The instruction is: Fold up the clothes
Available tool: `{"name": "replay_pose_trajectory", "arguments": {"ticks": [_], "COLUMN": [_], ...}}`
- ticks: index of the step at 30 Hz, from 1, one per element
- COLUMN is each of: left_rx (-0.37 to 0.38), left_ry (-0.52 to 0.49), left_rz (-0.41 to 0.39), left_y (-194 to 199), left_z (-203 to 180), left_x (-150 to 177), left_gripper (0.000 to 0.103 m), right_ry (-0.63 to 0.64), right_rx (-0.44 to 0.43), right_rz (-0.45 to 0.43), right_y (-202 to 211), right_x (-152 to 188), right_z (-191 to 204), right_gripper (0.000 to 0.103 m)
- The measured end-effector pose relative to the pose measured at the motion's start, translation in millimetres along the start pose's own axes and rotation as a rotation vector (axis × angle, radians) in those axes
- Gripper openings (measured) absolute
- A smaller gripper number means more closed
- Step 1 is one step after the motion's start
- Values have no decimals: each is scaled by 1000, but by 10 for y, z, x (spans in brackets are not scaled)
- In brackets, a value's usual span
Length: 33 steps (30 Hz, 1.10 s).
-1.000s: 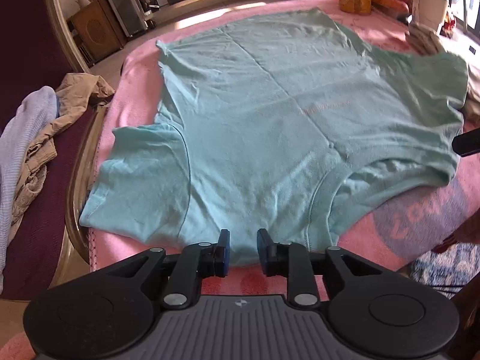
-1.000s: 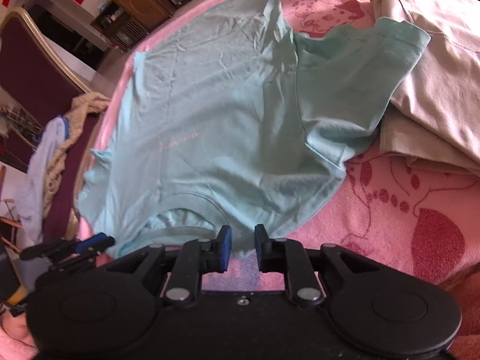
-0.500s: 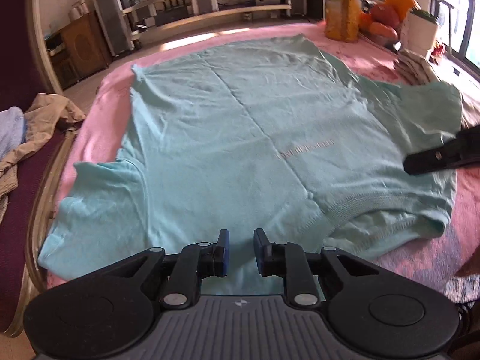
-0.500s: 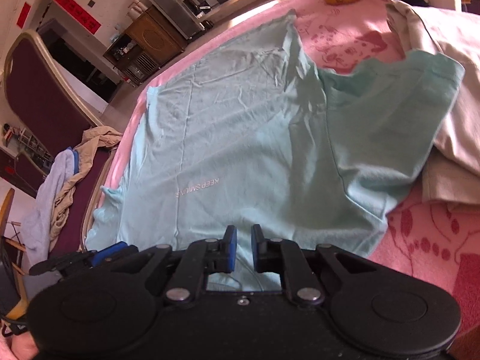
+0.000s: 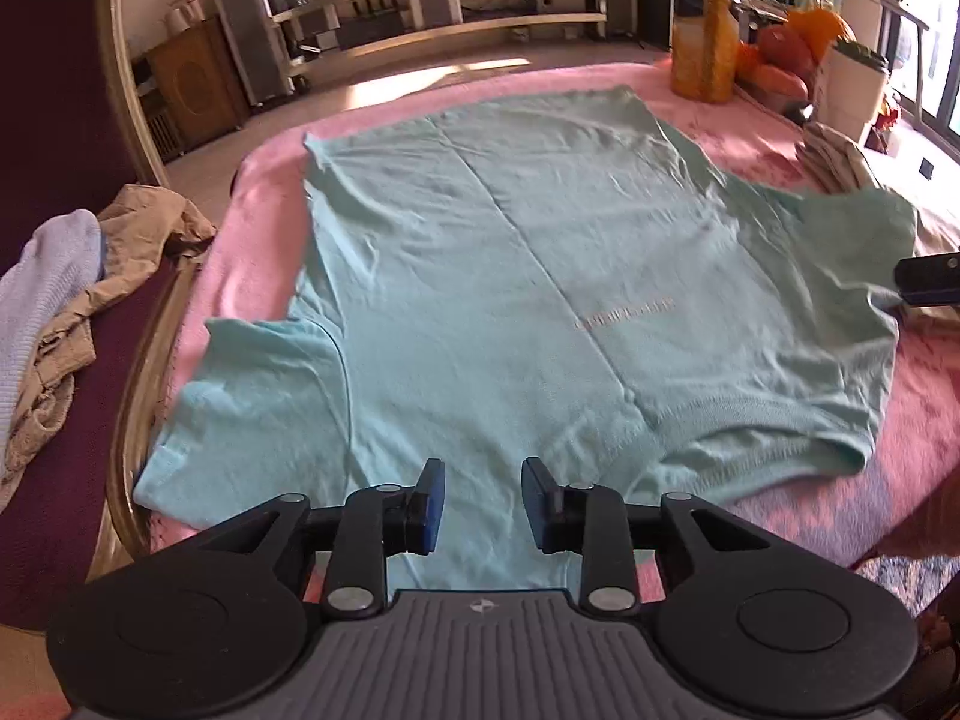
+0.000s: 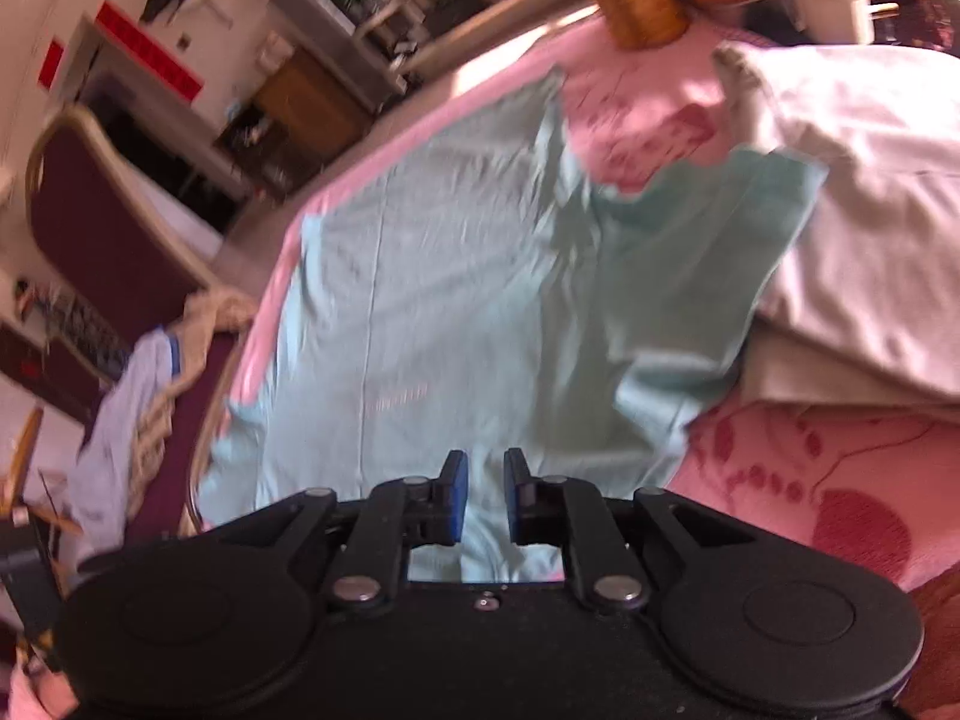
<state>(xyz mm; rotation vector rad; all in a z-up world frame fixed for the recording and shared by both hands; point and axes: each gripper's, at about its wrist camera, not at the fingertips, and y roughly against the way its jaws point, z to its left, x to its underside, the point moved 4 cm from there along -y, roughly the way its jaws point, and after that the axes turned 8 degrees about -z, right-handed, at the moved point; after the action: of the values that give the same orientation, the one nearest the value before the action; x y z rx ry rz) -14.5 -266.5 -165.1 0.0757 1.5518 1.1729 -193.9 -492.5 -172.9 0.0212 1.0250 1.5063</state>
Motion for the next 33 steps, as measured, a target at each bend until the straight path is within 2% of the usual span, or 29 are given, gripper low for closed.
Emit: {"name": "replay_pose_trajectory", "arguments": {"ticks": [3,4,6,10,13,16,19,23,24,25,28,33], "left_rx": [-33,-29,-6,30,39,32,71,93,96,100,113,110], "left_ry": [54,73,88,80,52,36,49,13,20,28,56,38], "left_rz": [12,13,13,23,48,69,99,75,74,73,70,63], "left_y": [-10,-14,-62,-204,-356,-485,-571,-562,-559,-557,-565,-548], "left_z": [47,51,-5,-171,-288,-322,-334,-386,-375,-363,-317,-336], "left_x": [-177,-231,-297,-363,-338,-261,-168,-54,-46,-38,-24,-8], "left_gripper": [34,35,36,37,37,37,37,38,38,38,39,39], "right_ry": [-158,-202,-219,-189,-174,-166,-207,-235,-230,-226,-190,-28], "right_rx": [4,10,74,222,267,285,285,274,273,270,283,309], "right_rz": [-98,-123,-156,-168,-149,-144,-114,-124,-124,-123,-143,-265], "right_y": [204,264,335,247,86,-39,-127,-157,-168,-180,-167,-14], "right_x": [-336,-444,-630,-934,-1026,-1027,-982,-995,-989,-980,-948,-913], "right_z": [-218,-284,-369,-578,-736,-859,-985,-1011,-1001,-990,-918,-638], "right_gripper": [19,27,37,37,36,36,36,36,33,22,7,3]}}
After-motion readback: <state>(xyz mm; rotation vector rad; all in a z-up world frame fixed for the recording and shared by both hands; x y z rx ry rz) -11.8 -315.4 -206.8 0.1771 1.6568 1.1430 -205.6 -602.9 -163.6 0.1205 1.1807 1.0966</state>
